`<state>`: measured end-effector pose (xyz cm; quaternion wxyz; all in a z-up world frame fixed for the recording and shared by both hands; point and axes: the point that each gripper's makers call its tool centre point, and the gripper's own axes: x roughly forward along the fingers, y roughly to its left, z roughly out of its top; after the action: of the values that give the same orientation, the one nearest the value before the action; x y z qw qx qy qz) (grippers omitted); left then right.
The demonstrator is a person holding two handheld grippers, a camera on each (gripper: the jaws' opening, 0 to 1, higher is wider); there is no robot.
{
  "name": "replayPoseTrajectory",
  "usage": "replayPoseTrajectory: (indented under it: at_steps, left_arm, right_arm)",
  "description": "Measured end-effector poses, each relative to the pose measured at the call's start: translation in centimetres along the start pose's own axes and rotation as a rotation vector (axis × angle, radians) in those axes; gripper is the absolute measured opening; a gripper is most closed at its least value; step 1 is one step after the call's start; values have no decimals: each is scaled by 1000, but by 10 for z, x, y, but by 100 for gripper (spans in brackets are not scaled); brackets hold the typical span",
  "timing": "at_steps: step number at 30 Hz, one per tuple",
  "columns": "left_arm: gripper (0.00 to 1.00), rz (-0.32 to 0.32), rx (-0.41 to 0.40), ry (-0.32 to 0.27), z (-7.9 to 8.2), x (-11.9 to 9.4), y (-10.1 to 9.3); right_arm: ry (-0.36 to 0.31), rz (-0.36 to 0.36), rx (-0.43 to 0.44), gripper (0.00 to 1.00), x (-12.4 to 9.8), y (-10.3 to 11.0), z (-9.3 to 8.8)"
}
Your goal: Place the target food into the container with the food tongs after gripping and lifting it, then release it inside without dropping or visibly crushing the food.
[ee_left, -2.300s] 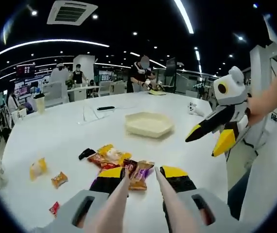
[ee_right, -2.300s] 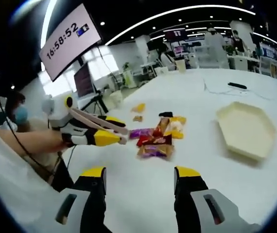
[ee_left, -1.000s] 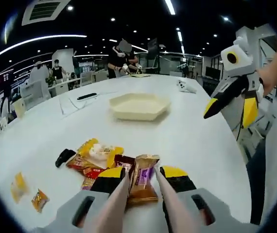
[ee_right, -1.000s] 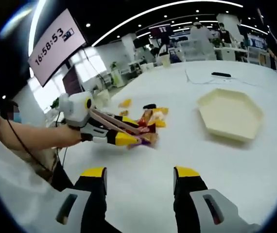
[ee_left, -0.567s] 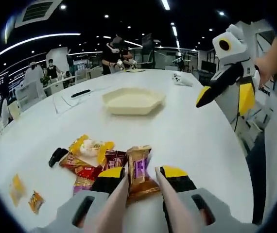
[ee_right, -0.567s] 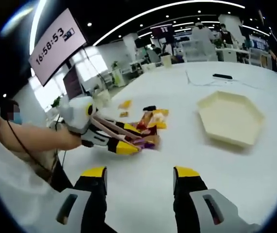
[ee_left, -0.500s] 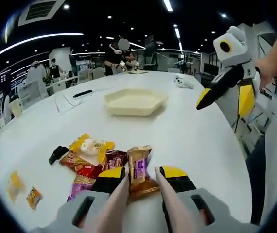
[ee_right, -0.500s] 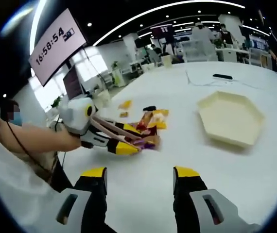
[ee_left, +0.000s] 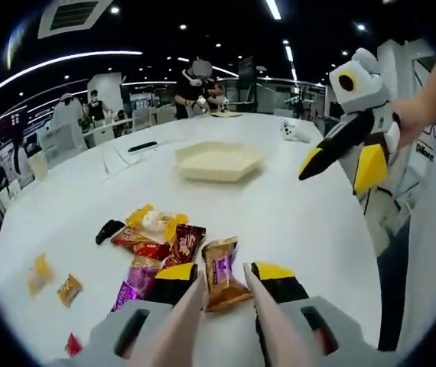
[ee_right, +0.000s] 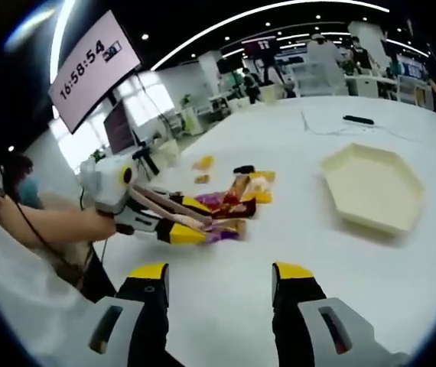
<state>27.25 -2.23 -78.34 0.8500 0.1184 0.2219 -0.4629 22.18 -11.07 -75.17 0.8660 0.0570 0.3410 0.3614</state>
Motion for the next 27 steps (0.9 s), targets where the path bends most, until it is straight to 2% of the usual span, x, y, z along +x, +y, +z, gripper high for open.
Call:
replayPoseTrajectory:
  at_steps: [1, 4, 7, 9, 10, 11, 12, 13, 15, 21, 24, 27]
  left_arm:
    - [27, 2, -22, -21, 6, -1, -1]
    - [28, 18, -17, -8, 8, 6, 1]
    - [28, 22, -31, 13, 6, 22, 5]
    - [27, 19, -42, 52, -1, 29, 6]
    - [27, 31, -32, 106, -10, 32, 8]
    - [27, 45, -12, 129, -14, 33, 10]
    - [27, 31, -25, 147, -20, 33, 6]
    - [27, 46, -25, 91, -10, 33, 9]
    - [26, 46, -40, 108, -11, 33, 11]
    - [19, 71, -69, 114, -13, 32, 19]
    - [17, 73, -54, 122, -13, 31, 16]
    - [16, 60, -67, 152, -12, 31, 16]
  right_arm:
    - [2, 1, 1, 54, 0, 0, -1]
    - [-2, -3, 4, 54, -2, 0, -1]
    - [-8, -8, 11, 54, -5, -1, -1]
    - [-6, -14, 15, 54, -8, -2, -3]
    - [-2, -14, 14, 54, -9, -1, -3]
    - [-2, -18, 8, 54, -10, -2, -3]
    - [-3, -23, 6, 54, -11, -3, -3]
    - [-11, -28, 13, 54, -13, -5, -1]
    - [-31, -35, 24, 54, -14, -6, 2]
    - [-36, -37, 34, 54, -13, -5, -3]
    - [-41, -36, 41, 53, -13, -4, -4]
    - [-46, -36, 46, 53, -13, -3, -4]
